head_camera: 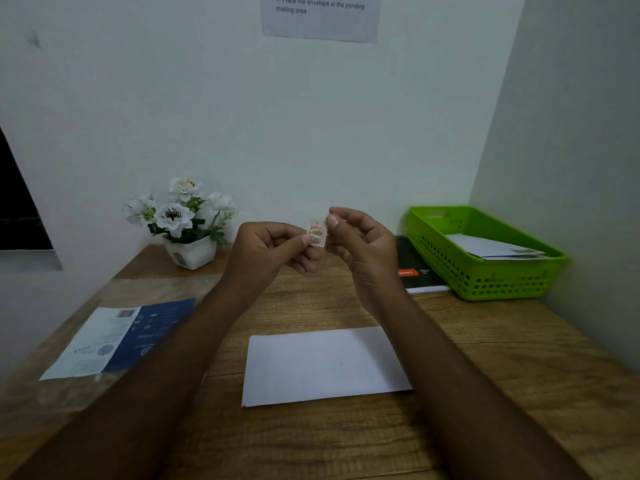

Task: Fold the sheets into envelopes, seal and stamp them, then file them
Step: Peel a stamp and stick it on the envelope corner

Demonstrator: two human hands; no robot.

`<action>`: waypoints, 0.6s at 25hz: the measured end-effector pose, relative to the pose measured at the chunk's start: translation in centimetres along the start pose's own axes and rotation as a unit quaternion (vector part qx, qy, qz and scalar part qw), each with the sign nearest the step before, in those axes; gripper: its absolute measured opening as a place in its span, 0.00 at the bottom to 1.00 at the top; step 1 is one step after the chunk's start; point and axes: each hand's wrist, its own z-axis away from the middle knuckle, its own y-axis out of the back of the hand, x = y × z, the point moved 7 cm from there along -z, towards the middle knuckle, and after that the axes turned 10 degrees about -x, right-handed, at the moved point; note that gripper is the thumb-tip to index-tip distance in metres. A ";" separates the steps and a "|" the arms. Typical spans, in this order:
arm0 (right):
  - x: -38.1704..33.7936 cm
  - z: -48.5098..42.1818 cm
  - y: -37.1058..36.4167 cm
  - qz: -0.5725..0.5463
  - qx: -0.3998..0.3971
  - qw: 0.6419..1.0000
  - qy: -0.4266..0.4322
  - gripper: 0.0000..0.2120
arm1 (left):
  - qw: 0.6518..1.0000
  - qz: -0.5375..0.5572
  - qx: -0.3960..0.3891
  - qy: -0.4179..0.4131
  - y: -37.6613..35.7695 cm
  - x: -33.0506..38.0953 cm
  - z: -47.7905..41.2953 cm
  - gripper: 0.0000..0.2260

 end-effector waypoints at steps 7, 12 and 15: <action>-0.5 0.9 2.4 0.074 0.013 0.996 -0.053 0.03 | 0.996 -0.005 -0.036 0.076 -0.6 -2.0 -0.1 0.06; -3.1 4.6 11.3 0.113 0.101 0.981 -0.125 0.01 | 0.955 -0.206 -0.150 0.151 -4.7 -5.4 1.2 0.03; -4.4 7.1 14.7 0.211 0.080 0.957 -0.183 0.01 | 0.922 -0.264 -0.223 0.177 -8.0 -6.7 2.1 0.06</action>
